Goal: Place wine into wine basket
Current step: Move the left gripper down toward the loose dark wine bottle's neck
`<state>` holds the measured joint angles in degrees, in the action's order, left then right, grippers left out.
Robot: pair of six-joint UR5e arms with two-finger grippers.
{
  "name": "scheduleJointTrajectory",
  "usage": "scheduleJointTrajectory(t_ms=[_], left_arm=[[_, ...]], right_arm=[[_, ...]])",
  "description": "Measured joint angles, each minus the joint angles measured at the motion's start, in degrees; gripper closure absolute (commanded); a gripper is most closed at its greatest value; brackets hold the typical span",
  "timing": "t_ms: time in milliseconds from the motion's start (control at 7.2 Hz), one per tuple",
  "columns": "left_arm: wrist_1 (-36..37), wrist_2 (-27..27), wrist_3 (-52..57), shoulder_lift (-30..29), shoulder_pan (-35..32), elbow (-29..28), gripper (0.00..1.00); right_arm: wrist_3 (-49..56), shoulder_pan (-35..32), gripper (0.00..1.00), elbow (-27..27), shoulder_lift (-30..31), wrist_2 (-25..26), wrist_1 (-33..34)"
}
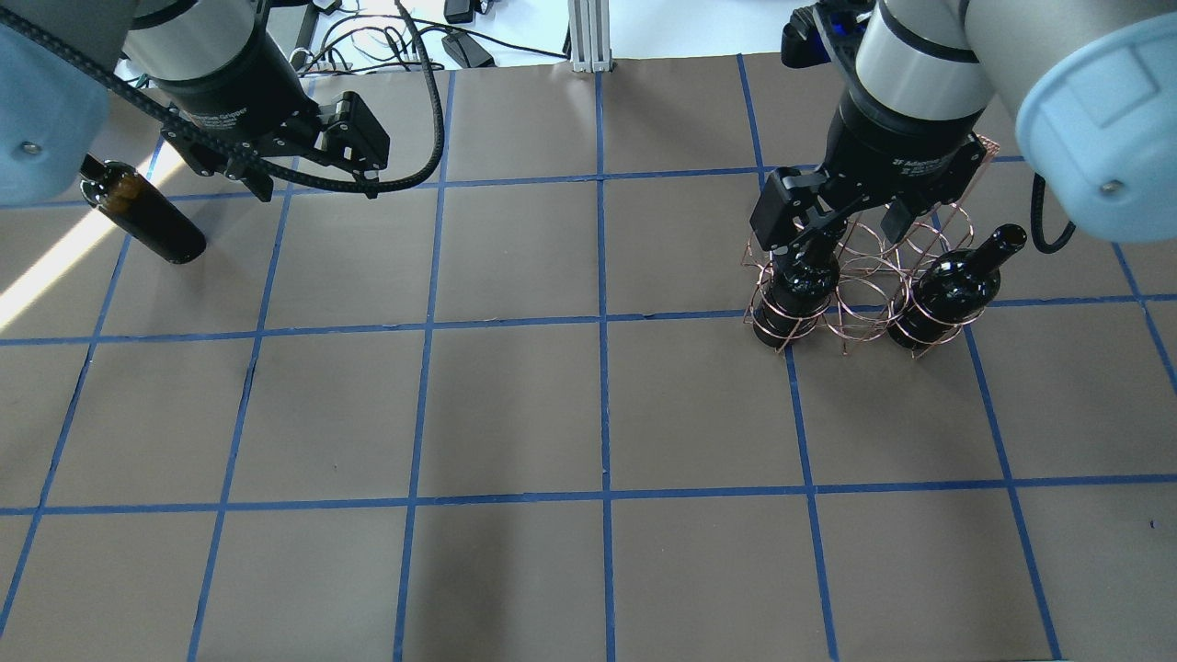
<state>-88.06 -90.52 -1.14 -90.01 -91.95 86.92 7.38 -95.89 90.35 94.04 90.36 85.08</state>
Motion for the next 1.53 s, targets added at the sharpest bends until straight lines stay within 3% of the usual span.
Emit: scheduleJointTrajectory(t_ms=[694, 972, 1528], left_arm=[[-0.39, -0.34, 0.47, 0.28, 2.63, -0.71, 0.0], [-0.66, -0.16, 5.99, 0.09, 10.36, -1.0, 0.0], [1.38, -0.13, 34.12, -3.79, 28.52, -0.94, 0.0]], right_arm=[[-0.01, 0.0, 0.0, 0.0, 0.0, -0.09, 0.0], [-0.05, 0.0, 0.0, 0.0, 0.0, -0.09, 0.0], [-0.07, 0.0, 0.0, 0.0, 0.0, -0.09, 0.0]])
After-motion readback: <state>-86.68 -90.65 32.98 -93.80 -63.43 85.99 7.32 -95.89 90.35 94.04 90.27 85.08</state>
